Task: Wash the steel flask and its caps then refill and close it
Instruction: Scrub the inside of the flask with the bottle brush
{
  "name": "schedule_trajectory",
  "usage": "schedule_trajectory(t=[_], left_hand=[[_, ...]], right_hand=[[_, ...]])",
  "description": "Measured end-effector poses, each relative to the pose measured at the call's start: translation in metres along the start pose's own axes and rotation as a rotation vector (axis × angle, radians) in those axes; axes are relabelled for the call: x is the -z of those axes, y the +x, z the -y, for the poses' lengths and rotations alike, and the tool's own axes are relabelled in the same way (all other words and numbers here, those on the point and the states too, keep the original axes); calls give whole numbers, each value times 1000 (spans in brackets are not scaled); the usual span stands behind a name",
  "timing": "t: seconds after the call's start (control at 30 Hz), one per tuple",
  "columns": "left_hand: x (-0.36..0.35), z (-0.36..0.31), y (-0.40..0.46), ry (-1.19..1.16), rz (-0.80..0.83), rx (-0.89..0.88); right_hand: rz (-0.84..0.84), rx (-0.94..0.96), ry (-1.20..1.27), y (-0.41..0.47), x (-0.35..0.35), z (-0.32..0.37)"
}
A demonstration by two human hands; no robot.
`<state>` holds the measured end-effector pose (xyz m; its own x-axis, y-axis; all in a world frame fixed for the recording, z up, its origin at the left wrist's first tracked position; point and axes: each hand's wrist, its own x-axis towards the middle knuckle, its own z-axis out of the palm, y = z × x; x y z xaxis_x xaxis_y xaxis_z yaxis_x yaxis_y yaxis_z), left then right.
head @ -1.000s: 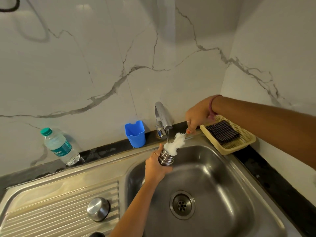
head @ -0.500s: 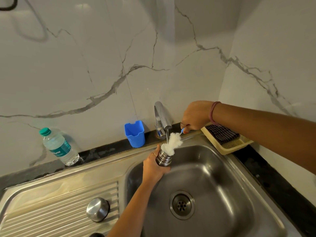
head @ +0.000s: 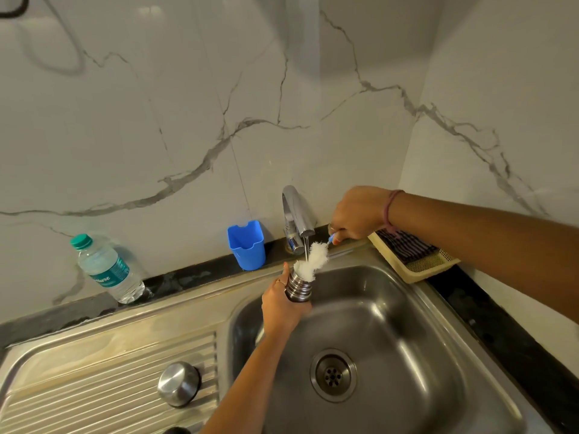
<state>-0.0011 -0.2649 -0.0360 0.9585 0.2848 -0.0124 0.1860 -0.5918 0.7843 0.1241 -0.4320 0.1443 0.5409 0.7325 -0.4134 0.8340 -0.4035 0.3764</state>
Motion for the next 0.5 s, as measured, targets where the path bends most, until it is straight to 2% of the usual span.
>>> schedule_trajectory(t=[0.07, 0.17, 0.23, 0.33, 0.5], left_hand=[[4, 1, 2, 22, 40, -2], [7, 0, 3, 29, 77, -7], [7, 0, 3, 19, 96, -20], [2, -7, -1, -18, 108, -39], [-2, -14, 1, -35, 90, -43]], right_hand=[[-94, 112, -224, -9, 0, 2], [-128, 123, -214, -13, -5, 1], [-26, 45, -22, -7, -3, 3], [262, -42, 426, 10, -2, 5], [449, -152, 601, 22, 3, 0]])
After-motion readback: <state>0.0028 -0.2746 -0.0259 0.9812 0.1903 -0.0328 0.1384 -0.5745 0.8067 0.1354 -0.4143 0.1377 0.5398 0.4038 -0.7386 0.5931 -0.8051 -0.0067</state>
